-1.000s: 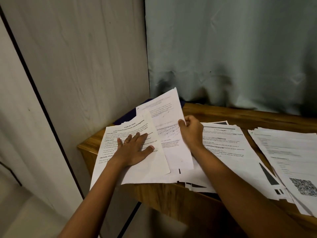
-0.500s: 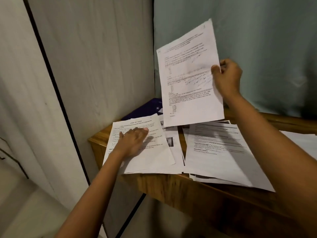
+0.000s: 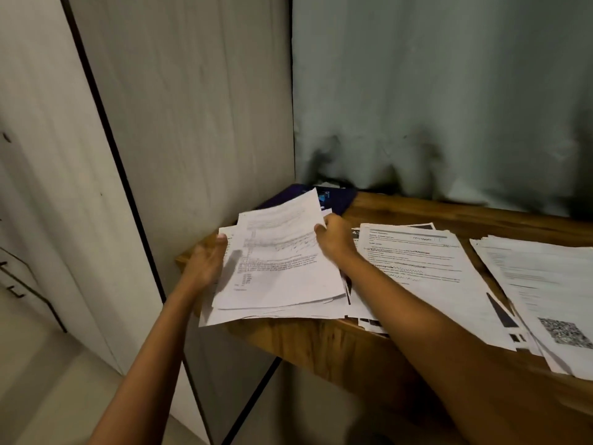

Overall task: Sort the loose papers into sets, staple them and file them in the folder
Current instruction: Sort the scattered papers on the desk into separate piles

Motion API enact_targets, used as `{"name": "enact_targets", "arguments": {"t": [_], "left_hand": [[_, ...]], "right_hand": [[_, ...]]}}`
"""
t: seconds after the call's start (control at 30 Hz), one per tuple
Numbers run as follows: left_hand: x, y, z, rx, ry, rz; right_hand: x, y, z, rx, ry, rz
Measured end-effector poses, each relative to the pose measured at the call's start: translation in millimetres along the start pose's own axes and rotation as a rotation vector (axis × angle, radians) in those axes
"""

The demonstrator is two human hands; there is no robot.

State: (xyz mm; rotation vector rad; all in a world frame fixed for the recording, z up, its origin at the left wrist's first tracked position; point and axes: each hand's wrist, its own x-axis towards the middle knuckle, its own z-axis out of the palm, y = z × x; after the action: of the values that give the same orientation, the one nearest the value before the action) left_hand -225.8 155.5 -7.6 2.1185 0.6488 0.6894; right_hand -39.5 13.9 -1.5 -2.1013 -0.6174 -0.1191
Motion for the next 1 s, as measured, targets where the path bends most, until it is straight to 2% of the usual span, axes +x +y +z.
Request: {"name": "enact_targets", "arguments": {"t": [0.1,0.27,0.37,0.57,0.63,0.7,0.77,0.83,0.93,1.0], "left_hand": [[6,-13,4,0.217,-0.054,-0.075],[0,-1,10,0.180,-0.037,-0.167],[1,-1,11,0.178,-0.043,-0.164],[-1,1,13,0.264,-0.051,-0.153],[-1,-1,12,0.287,-0.043,-0.168],[1,-10,13,0.345,-0.024,-0.173],[-2,-18,16,0.423,-0.030,-0.087],[-8,-20,20,0.469,-0.133,0.028],[-12,-16,27,0.604,-0.367,0.173],[-12,-20,33,0.657,-0.458,0.194]], "right_hand": [[-10,-2,14,-0.181,-0.038,-0.018],[-23,-8,18,-0.433,-0.143,-0.033],[-26,-8,23,-0.417,-0.243,-0.005],[-26,-5,33,-0.372,-0.295,-0.036],[-26,-3,30,-0.350,-0.259,-0.055],[-23,-1,22,-0.336,-0.131,-0.038],[-18,5,11,-0.366,0.017,0.014],[-12,14,1,-0.344,0.064,0.110],[-5,24,-11,-0.085,-0.032,0.268],[-4,26,-16,0.013,-0.067,0.302]]}}
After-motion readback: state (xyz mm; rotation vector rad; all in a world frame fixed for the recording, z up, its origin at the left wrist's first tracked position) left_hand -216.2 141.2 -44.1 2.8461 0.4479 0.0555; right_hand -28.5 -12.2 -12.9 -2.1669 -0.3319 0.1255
